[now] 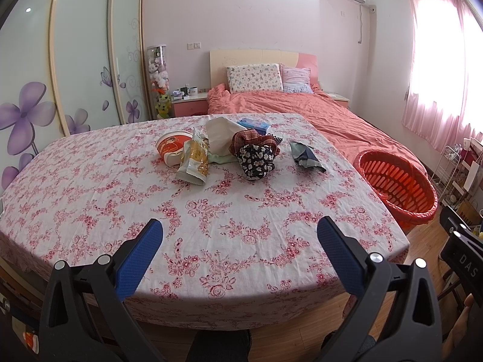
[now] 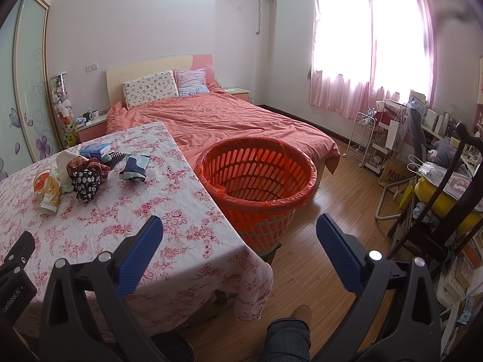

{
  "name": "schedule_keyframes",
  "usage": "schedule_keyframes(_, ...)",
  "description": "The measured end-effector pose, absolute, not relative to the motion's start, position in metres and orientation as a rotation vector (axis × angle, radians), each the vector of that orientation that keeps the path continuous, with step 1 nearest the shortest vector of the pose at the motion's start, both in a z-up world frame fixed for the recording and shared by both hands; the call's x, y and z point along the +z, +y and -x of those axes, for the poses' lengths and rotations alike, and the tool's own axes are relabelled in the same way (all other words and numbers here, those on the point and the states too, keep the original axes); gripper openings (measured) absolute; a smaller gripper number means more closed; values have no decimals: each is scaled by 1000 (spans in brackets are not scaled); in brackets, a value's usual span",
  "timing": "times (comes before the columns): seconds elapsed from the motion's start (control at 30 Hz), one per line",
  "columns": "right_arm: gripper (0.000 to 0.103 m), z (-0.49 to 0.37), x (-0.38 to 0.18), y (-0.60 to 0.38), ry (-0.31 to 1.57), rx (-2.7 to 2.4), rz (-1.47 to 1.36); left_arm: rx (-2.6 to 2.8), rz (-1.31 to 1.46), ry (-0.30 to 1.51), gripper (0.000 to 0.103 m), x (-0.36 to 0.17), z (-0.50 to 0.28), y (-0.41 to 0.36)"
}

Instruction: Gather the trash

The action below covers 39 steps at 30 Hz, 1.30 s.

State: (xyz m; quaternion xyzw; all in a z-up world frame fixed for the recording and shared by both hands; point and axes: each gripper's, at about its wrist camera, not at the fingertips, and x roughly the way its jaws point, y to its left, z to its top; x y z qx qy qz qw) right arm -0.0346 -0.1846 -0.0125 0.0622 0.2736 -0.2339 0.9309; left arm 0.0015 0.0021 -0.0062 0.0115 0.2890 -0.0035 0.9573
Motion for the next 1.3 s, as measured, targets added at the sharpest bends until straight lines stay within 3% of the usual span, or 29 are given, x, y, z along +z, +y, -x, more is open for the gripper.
schedule_keyframes(0.8,99,30,-16,-190,574,-474,-124,23,-33,608,101,-17,-5,-1)
schedule_keyframes(1.3,99,-64,-22,-160,671,-303,-126,206,82,743,101,-30,-115,122)
